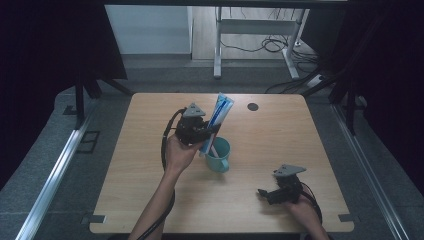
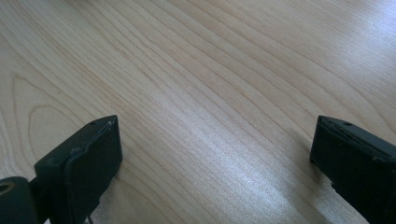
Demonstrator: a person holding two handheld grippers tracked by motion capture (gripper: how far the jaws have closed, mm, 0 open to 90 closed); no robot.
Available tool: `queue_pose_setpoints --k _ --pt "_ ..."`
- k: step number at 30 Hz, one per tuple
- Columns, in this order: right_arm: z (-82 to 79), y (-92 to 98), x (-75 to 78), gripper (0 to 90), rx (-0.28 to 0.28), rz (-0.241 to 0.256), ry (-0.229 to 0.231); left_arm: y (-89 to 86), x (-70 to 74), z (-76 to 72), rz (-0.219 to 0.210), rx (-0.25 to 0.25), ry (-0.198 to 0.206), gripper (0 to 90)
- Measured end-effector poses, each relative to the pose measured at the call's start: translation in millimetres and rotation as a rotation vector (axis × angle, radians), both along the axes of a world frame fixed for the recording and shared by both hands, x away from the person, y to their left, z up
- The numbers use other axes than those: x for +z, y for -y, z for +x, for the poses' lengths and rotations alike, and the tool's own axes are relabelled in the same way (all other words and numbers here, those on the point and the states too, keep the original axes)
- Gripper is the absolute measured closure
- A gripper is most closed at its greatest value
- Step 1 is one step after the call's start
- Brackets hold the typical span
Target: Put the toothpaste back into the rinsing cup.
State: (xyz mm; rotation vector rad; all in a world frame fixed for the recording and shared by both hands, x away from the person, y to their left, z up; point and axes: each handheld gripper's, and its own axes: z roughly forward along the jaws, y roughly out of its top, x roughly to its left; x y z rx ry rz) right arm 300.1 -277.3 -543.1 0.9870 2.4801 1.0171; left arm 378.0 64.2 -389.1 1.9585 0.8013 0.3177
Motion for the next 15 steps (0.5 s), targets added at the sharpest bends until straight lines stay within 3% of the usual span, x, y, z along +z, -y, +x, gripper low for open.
queue_pose_setpoints --k 15 --pt "0.0 0.0 0.1 2.0 0.0 0.001 -0.001 18.6 4.5 6.7 -0.008 -0.007 0.019 72.7"
